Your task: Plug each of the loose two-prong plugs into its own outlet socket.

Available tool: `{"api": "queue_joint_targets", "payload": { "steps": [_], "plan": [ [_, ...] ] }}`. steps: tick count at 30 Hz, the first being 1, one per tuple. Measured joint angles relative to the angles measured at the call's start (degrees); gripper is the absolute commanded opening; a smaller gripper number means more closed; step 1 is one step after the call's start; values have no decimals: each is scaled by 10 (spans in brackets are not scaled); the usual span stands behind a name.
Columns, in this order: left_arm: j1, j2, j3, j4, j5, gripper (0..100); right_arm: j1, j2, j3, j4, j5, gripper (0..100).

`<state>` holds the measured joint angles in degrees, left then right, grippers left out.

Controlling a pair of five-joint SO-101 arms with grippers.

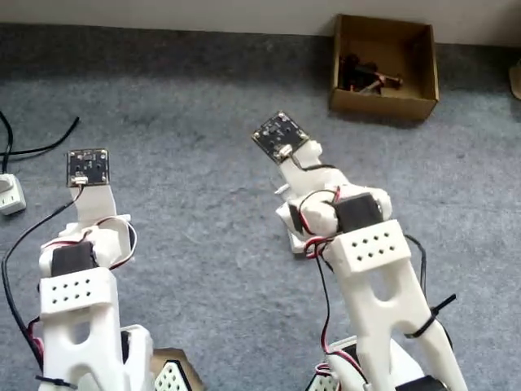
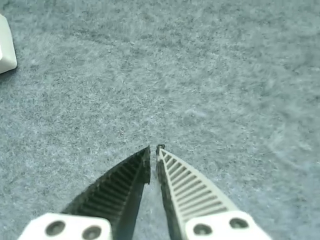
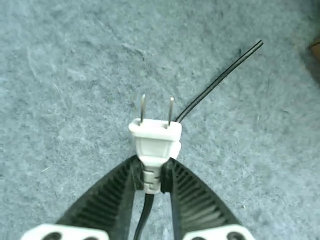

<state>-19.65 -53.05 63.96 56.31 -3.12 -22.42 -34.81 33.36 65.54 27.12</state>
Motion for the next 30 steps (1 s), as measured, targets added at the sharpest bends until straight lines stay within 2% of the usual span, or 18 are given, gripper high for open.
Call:
{"api": "queue_joint_targets", "payload": {
  "steps": [6, 11, 19, 28, 30],
  "plan": [
    [23, -10, 0, 0, -18, 40, 0, -73, 79, -58, -13, 6],
    [29, -79, 0, 0, -18, 39, 0, -105, 120, -92, -20, 6],
    [128, -227, 0, 63, -25, 38, -1, -134, 162, -164, -65, 6],
    [135, -244, 0, 48, -52, 5, -50, -134, 166, -225, -105, 6],
    [155, -244, 0, 43, -54, 6, -61, -134, 166, -242, -113, 6]
  ]
}}
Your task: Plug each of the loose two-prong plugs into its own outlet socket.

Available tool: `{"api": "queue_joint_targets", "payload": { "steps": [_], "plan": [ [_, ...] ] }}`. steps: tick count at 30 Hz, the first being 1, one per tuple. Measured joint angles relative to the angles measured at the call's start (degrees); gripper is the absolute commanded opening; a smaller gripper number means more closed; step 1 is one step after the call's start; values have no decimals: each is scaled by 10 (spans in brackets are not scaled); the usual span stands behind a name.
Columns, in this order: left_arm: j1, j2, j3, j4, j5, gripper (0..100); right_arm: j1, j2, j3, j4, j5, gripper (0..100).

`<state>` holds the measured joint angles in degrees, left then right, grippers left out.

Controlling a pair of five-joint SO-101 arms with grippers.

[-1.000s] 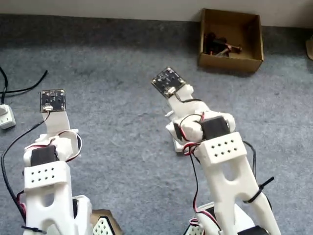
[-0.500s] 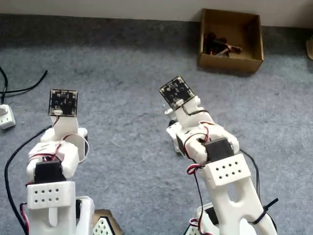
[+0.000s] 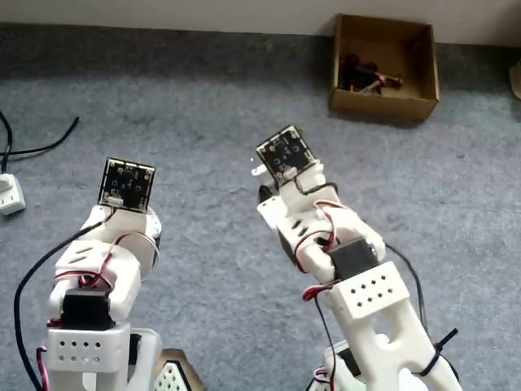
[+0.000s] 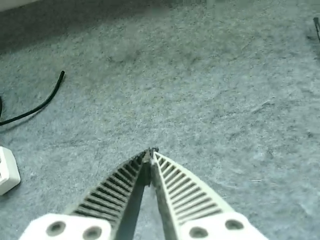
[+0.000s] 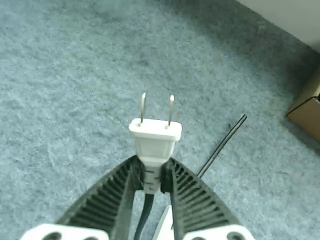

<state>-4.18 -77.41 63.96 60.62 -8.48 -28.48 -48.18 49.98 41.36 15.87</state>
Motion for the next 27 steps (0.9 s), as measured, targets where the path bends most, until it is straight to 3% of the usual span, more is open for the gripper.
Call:
{"api": "queue_joint_targets", "payload": {
  "steps": [11, 16, 21, 27],
  "plan": [
    [33, -7, 0, -45, -1, 6, -7, 0, 0, -30, -3, 5],
    [40, -7, 0, -70, -1, 6, -47, -1, 10, -38, -8, 5],
    [43, -7, 0, -86, 8, 6, -98, -3, 75, -129, -11, 5],
    [66, -7, 1, -105, 20, 6, -105, -3, 171, -283, -11, 5]
  ]
}}
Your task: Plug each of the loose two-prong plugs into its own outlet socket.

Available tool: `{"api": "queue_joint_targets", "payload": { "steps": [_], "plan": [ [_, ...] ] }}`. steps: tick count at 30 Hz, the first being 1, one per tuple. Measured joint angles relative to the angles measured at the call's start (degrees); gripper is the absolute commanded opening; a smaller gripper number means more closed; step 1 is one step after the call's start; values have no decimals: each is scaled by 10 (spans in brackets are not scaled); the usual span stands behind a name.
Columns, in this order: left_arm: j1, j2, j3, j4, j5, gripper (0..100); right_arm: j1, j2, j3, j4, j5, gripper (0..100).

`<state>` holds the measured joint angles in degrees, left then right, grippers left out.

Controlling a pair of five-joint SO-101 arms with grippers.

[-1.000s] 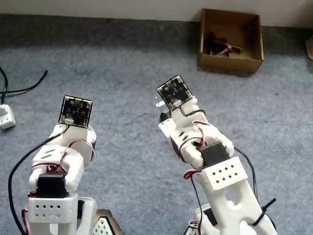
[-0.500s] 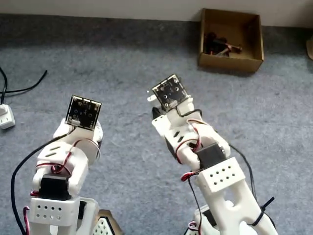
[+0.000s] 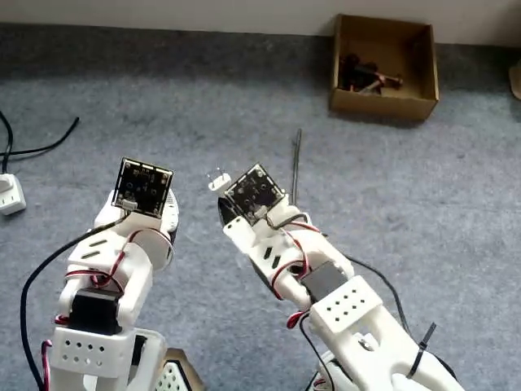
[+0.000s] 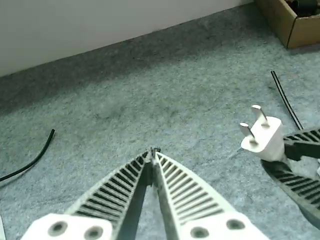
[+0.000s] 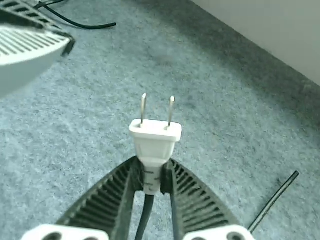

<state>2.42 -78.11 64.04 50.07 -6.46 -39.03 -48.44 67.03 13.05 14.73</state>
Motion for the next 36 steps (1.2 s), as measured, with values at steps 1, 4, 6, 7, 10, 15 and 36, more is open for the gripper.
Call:
{"api": "queue_joint_targets", "payload": {
  "steps": [1, 4, 6, 7, 10, 15, 36],
  "plan": [
    [4, 0, 1, -5, 1, 6, -1, 0, 10, -16, 0, 5],
    [10, 0, 4, -19, 1, 6, -4, 0, 18, -40, 0, 5],
    [25, 0, 22, -34, 1, 6, -18, 0, 19, -46, 0, 5],
    [35, 0, 36, -47, 1, 6, -26, 0, 19, -47, 0, 5],
    [47, 0, 70, -84, 1, 6, -51, 0, 19, -47, 0, 5],
    [48, 0, 79, -109, 1, 6, -59, 0, 19, -49, -2, 5],
    [103, -242, 99, -33, -20, 6, -87, 0, 19, -49, -2, 5]
  ]
}}
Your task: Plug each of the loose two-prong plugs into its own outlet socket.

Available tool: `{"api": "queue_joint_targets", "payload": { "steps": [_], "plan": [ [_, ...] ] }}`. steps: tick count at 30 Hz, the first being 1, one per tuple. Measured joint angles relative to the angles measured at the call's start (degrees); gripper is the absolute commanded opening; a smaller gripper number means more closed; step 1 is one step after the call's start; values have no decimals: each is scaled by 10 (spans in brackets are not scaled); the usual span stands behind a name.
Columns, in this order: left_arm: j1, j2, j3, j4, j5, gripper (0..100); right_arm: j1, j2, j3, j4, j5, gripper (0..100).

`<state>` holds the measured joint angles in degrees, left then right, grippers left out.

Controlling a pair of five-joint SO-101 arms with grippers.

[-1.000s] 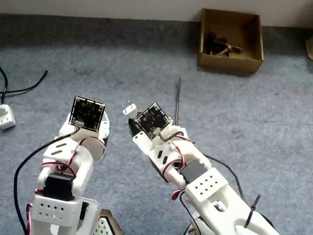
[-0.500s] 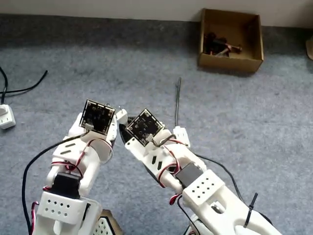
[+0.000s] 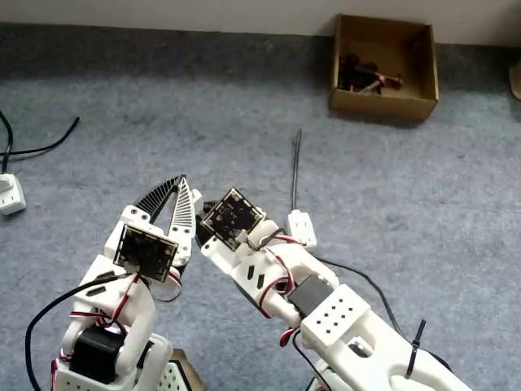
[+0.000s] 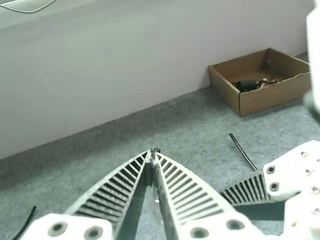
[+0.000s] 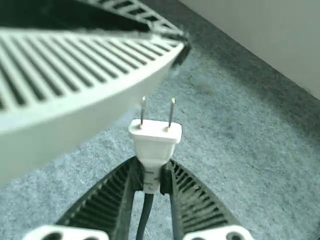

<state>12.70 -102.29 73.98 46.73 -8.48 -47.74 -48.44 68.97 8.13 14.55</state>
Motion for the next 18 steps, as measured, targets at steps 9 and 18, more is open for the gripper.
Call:
{"api": "queue_joint_targets", "payload": {
  "steps": [9, 18],
  "plan": [
    [-1, -11, 1, 33, -2, 6, -1, 0, 0, 0, 0, 5],
    [-1, -10, 1, 63, -2, 6, -1, 0, 0, 0, 0, 5]
  ]
}}
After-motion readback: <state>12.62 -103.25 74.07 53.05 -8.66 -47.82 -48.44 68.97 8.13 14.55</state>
